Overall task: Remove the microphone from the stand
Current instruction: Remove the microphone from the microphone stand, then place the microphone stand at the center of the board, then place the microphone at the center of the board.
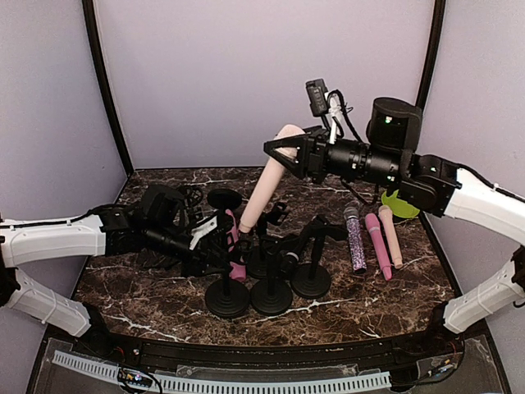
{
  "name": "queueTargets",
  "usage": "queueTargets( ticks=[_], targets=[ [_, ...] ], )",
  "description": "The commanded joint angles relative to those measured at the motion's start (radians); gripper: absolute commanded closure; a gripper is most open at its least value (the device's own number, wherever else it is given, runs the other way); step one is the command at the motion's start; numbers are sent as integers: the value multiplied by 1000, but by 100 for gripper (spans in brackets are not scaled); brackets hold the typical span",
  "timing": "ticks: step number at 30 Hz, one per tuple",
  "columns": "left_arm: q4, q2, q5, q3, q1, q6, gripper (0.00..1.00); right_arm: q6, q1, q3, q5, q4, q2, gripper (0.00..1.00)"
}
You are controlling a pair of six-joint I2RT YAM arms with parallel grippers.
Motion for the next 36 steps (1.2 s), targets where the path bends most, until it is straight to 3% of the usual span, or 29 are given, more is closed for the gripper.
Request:
queueTargets(
  ticks=[1, 6, 8, 16, 22, 26, 36],
  targets=[
    [-82, -19, -138, -40, 9, 7, 64, 14, -19, -37, 120, 114, -84, 100],
    [-62, -65, -146, -47, 9, 5, 43, 4, -27, -72, 286, 99, -151, 100],
    [-53, -83, -152, -53, 9, 6, 40, -5, -30, -79, 372, 78, -178, 100],
    [-17, -162, -163, -64, 9, -1, 37, -66, -39, -51, 740, -121, -257, 100],
    [10, -206, -161, -45, 9, -28, 36, -78, -66, -36, 872, -280, -277, 100],
    [29, -211, -145, -10, 9, -53, 31, -55, -181, -64, 836, -343, -280, 100],
    [31, -197, -113, 75, 9, -169, 22, 32, -576, -125, 278, -396, -179, 100]
  ],
)
